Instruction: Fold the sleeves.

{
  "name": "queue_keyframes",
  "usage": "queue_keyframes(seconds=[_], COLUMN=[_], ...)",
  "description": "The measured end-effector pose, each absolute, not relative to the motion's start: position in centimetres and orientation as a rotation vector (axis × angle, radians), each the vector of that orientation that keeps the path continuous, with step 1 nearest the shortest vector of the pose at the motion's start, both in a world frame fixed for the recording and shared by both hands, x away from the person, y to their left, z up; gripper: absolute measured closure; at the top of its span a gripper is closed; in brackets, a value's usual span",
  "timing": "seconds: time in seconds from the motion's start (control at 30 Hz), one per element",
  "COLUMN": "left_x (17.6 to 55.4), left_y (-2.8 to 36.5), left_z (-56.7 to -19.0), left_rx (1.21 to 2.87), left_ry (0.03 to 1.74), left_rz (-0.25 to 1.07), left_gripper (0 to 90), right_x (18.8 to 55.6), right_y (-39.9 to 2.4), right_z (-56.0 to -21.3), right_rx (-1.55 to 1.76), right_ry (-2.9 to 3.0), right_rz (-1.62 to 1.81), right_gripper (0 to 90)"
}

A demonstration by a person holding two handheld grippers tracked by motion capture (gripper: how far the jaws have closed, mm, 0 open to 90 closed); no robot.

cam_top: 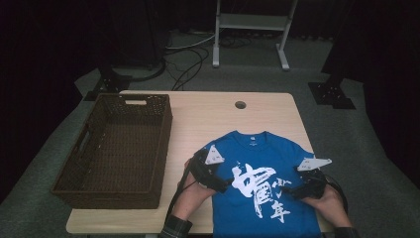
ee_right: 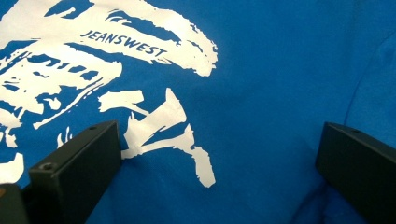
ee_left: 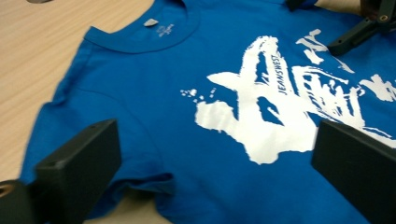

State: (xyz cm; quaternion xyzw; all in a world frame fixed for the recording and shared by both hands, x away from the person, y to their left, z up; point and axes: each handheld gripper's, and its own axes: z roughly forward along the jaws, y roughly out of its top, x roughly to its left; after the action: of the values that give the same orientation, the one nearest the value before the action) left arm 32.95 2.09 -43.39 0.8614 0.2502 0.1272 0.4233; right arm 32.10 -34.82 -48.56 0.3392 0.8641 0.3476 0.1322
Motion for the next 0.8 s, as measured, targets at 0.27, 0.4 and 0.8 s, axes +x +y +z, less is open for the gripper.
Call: queue_keyframes(seconds=[0.27, 0.4, 0.8], left_x=[34.8, 35.6, 37.5], left_y=[3.3, 3.8, 5.9], left_z=[-43.2, -43.3, -43.7], left_rx=[2.139, 2.131, 2.108], left_ry=[0.674, 0.689, 0.754], left_rz=[0.344, 0.353, 0.391], left_gripper=[4.9, 6.2, 18.9], right_x=[32.1, 32.1, 32.1], right_y=[-34.8, -34.8, -34.8], right_z=[-48.6, -48.6, -48.6], right_rx=[0.983, 0.982, 0.985], right_ry=[2.507, 2.508, 2.507], right_rz=[1.009, 1.007, 1.009], right_gripper=[0.0, 0.0, 0.0])
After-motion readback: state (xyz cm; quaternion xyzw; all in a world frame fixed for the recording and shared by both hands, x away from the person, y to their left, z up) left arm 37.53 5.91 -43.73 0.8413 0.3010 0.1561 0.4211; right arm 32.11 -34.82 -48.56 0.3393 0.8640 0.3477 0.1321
